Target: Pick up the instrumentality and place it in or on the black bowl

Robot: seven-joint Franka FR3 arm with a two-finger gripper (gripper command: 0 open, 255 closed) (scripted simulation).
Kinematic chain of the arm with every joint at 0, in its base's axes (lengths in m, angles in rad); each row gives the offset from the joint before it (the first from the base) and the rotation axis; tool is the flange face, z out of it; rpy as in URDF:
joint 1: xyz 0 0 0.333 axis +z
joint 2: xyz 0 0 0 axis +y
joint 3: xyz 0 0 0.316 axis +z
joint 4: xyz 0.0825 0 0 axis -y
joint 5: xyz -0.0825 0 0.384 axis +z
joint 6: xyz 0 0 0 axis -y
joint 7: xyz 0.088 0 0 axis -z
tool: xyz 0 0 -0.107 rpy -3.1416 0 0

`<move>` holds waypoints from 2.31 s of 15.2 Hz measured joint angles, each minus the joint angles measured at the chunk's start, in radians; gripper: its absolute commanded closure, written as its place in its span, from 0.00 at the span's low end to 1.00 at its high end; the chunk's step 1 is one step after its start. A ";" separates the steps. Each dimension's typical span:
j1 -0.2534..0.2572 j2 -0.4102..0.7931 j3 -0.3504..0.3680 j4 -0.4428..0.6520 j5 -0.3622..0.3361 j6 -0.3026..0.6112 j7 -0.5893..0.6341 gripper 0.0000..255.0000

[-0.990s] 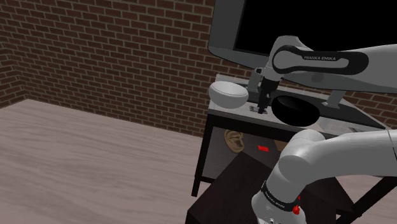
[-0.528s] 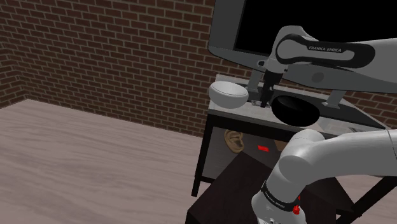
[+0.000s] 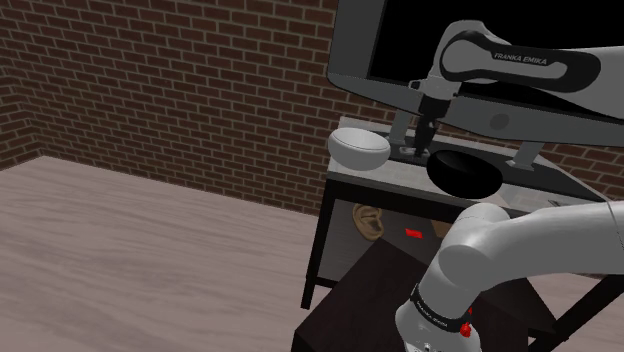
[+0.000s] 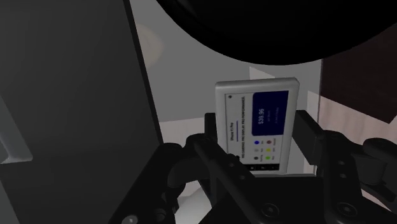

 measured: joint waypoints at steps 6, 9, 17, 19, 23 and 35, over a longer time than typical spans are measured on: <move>0.007 0.015 0.020 0.085 0.018 -0.071 -0.009 1.00; 0.016 0.033 0.031 0.138 0.031 -0.106 -0.010 1.00; 0.022 0.057 0.046 0.251 0.045 -0.194 -0.027 1.00; 0.004 0.018 0.037 0.244 0.025 -0.222 -0.052 1.00; -0.038 -0.070 0.022 0.238 -0.021 -0.292 -0.111 1.00; -0.104 -0.220 -0.053 0.137 -0.132 -0.315 -0.209 1.00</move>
